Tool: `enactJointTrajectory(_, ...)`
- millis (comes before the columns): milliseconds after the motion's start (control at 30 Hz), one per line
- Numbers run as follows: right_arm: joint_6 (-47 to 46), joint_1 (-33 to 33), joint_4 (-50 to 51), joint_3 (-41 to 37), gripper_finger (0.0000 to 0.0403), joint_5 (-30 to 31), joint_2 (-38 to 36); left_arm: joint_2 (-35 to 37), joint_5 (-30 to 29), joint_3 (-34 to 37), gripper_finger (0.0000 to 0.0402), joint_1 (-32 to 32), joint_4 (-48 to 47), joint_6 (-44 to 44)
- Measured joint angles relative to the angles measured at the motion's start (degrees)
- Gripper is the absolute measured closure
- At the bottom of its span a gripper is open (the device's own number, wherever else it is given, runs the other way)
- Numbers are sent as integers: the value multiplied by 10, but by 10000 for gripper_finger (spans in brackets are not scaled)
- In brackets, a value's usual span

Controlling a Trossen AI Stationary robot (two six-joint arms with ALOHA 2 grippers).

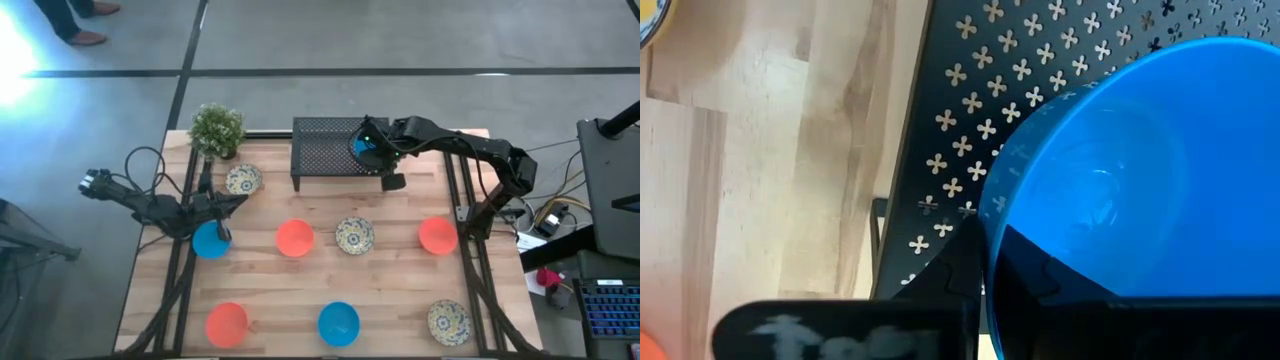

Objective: Pick & Place Mini bowls
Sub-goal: Put the top right blue bowl on the shelf

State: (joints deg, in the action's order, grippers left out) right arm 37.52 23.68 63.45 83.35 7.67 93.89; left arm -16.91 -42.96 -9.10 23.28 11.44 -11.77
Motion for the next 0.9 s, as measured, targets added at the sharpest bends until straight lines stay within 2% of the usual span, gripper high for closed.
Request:
enactJointTrajectory(467, 0, 0, -7, 0, 390, 0, 0, 0, 0, 0, 402, 0, 0, 0)
enactJointTrajectory(900, 0, 0, -9, 0, 305, -1, 0, 0, 0, 0, 402, 0, 0, 0)
